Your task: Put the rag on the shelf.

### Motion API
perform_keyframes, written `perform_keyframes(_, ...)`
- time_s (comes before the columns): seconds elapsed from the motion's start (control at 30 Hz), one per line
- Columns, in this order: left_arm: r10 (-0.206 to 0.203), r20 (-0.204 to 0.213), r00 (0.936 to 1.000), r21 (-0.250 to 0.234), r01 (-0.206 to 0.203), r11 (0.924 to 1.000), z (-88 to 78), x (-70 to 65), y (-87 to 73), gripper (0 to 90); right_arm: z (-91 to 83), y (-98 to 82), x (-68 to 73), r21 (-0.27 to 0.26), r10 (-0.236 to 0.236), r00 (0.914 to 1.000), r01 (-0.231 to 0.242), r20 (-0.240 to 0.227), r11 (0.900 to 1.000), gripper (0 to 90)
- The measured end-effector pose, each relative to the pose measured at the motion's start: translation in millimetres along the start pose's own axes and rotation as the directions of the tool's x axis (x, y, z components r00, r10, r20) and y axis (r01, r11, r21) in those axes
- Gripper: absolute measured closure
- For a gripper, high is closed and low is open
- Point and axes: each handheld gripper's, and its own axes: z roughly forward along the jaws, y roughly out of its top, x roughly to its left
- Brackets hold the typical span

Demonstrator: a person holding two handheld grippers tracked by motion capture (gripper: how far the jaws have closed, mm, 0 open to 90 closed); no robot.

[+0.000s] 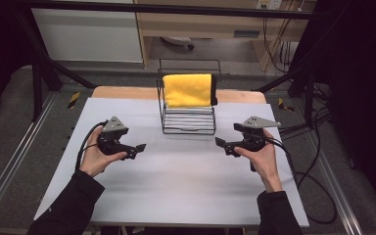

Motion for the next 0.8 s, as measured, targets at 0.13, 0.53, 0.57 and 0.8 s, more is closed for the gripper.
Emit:
perform_keyframes(0.13, -0.001, -0.004, 1.0000, 0.008, 0.001, 1.0000, -2.1, 1.9, -17.7, 6.9, 0.6, -16.8, -1.8, 0.018, 0.005, 1.0000, -0.005, 0.001, 1.000, 5.9)
perform_keyframes(0.53, -0.004, -0.021, 0.9998, 0.032, 0.005, 0.9995, -9.5, 6.0, -63.8, 5.6, -6.2, -68.1, -6.4, 0.077, 0.033, 0.9995, -0.033, 0.002, 0.997, 3.9)
perform_keyframes(0.57, -0.005, -0.023, 0.9997, 0.037, 0.006, 0.9993, -10.2, 6.4, -67.9, 5.6, -7.0, -71.7, -7.2, 0.083, 0.029, 0.9996, -0.030, 0.004, 0.996, 3.7)
perform_keyframes(0.8, -0.020, -0.024, 0.9995, 0.032, 0.021, 0.9993, -15.3, 7.9, -86.5, 5.7, -17.7, -94.5, -13.3, 0.093, 0.041, 0.9991, -0.042, 0.013, 0.995, 3.1)
